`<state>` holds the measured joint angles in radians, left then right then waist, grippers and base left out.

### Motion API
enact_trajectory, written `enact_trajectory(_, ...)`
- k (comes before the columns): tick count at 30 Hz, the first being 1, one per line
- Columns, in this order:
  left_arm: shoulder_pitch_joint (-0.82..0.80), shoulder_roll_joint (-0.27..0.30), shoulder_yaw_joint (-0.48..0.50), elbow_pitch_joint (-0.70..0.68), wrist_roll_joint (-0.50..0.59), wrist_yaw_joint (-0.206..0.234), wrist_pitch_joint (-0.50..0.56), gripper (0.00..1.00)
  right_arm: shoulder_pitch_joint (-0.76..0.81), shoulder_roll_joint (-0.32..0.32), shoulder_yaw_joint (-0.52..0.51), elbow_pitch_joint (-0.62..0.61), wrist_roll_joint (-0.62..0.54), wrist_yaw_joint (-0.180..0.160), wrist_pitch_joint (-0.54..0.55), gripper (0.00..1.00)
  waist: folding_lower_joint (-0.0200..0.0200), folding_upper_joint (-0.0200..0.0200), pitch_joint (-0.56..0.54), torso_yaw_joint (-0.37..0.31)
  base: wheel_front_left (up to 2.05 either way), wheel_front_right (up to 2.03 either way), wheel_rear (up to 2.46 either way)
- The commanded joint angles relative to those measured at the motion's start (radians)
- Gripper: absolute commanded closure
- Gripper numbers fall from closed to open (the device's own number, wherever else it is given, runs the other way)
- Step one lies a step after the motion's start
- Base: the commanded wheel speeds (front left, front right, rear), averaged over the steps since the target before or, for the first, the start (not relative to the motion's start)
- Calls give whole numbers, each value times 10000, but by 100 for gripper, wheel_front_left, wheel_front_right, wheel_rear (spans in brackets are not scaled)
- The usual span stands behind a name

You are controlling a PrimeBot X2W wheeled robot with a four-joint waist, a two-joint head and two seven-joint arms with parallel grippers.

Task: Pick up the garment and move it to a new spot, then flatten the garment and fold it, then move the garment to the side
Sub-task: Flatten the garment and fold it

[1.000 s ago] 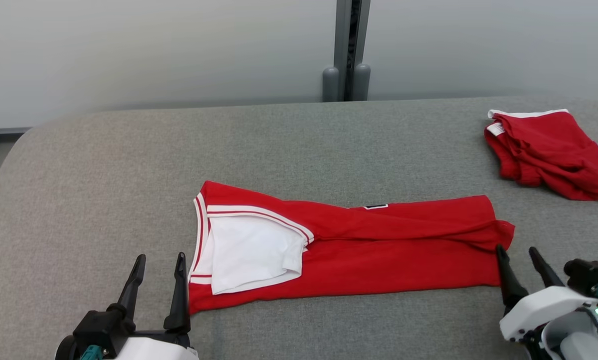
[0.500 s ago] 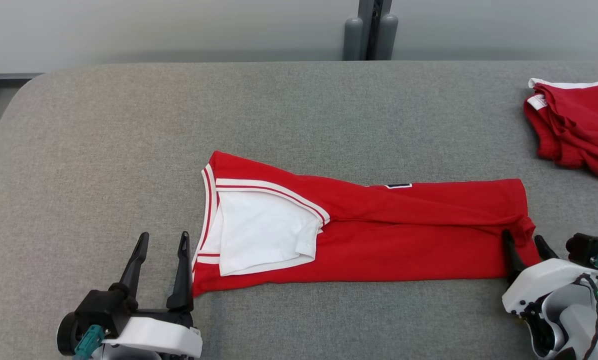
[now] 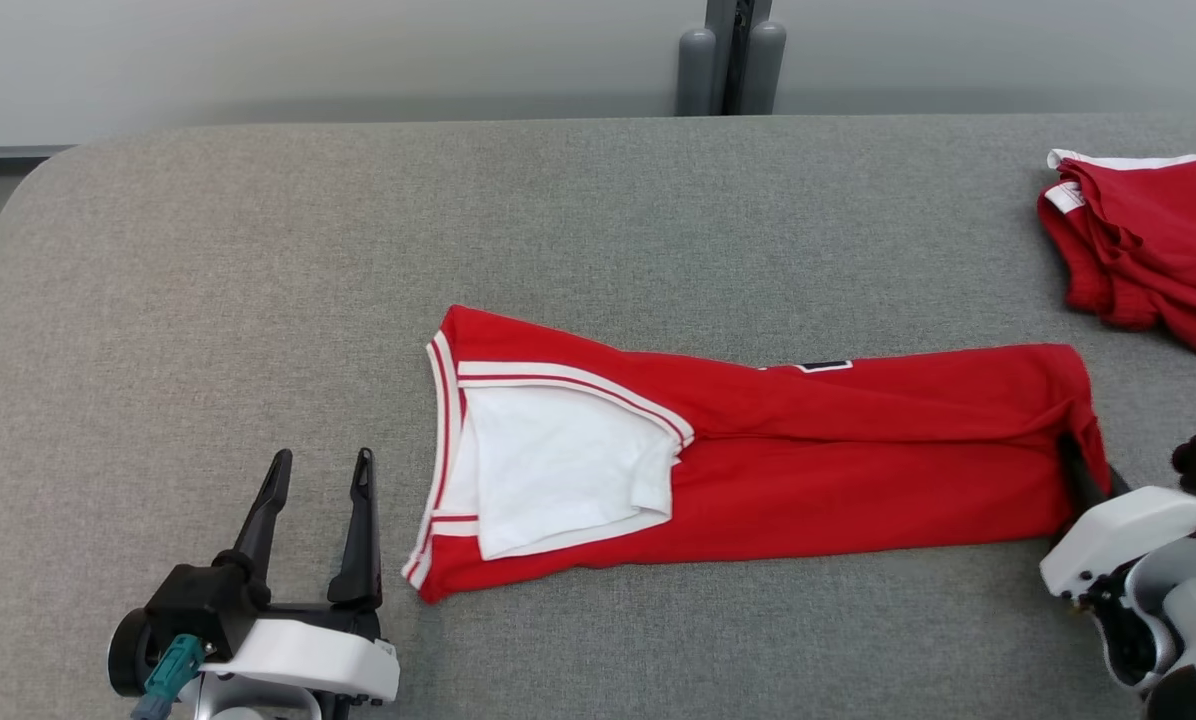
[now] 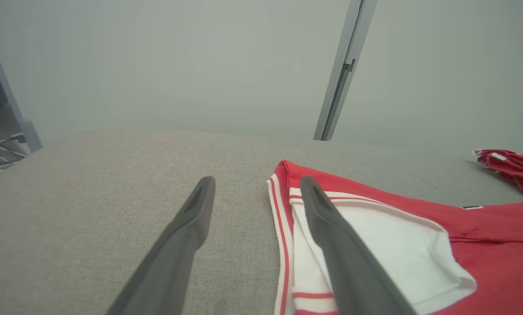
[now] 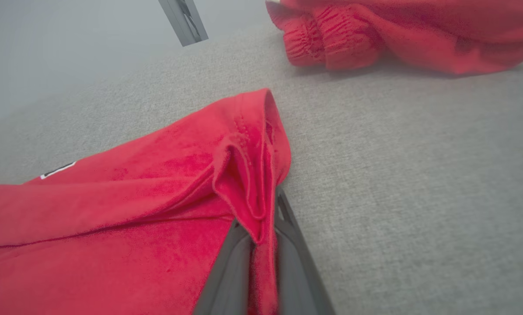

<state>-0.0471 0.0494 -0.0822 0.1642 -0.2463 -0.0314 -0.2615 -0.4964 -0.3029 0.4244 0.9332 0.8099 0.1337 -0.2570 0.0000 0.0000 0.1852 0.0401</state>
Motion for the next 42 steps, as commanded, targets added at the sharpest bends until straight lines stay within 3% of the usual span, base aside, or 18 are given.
enact_trajectory(1,-18,30,31,23,16,-40,-37,0,-136,-267,-86,-56,73,-54,-100,100,0,0,-5,-8,0,0,0)
enact_trajectory(8,-127,33,26,211,41,-54,-37,0,-226,-975,-412,-713,-140,-38,-105,100,0,0,-32,-38,0,0,0)
enact_trajectory(17,-62,28,-55,332,-87,-6,-37,0,154,-781,37,-2749,495,-31,-107,100,0,0,-172,58,0,0,0)
enact_trajectory(26,-2,31,-222,377,-254,109,-37,0,70,-444,1403,-4903,1054,-29,167,100,0,0,-336,463,0,0,0)
enact_trajectory(32,11,31,-407,265,-359,178,-37,0,-251,172,2133,-4952,1050,-29,466,100,0,0,-420,1047,0,0,0)
enact_trajectory(42,146,29,-561,182,-456,264,-37,0,-808,1255,2821,-3553,674,-29,756,100,0,0,-384,2142,0,0,0)
